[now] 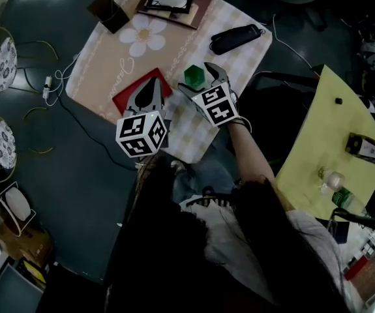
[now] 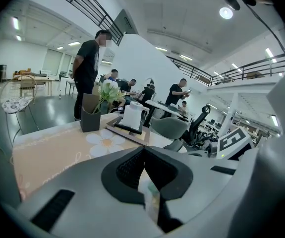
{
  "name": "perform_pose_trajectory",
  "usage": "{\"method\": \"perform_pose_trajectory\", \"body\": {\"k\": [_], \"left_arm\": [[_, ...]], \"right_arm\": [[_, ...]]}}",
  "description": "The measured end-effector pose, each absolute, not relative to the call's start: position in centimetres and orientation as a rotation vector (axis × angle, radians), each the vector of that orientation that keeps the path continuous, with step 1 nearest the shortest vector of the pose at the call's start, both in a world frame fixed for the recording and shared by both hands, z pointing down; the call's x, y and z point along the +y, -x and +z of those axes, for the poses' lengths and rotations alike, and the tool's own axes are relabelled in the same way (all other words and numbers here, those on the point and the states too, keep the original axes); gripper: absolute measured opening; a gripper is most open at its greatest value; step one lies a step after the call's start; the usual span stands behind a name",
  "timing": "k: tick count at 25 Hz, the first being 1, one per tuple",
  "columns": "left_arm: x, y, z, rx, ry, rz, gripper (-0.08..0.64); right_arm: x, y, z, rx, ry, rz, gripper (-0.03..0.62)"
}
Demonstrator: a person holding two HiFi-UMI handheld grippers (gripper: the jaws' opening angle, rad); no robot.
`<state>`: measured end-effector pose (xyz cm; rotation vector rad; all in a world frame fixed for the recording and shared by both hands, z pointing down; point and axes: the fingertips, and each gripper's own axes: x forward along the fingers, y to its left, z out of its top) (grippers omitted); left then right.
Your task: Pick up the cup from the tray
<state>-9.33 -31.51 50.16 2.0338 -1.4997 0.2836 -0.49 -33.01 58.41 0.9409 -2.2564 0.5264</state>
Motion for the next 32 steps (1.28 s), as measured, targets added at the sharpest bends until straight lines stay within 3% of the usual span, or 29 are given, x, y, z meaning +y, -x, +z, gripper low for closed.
{"method": "perform_pose_trajectory", "body": {"k": [9,12,18,32], "left_arm": [[-31.4,8.7,46.3,-1.52,-2.111,0.232,0.009],[-31.2,8.4,44.4,-1.529,-2.151,0.204,0.009],[-30.5,8.6,41.4,-1.564,-2.195,0.16,0.009],[-27.4,9.5,40.1,-1.584,-2.201,0.139,0.009]], "right_arm": [[-34.7,-1.2,48.9,-2.414,-1.202,0.547,0.389],[-34.4,-1.1,45.5,-2.461,-1.255,0.522,0.306],[-33.1,-0.7,41.4,-2.513,-1.355,0.507,0.08],[-30.0,-0.3,40.3,-2.463,-1.372,0.449,0.011]]}}
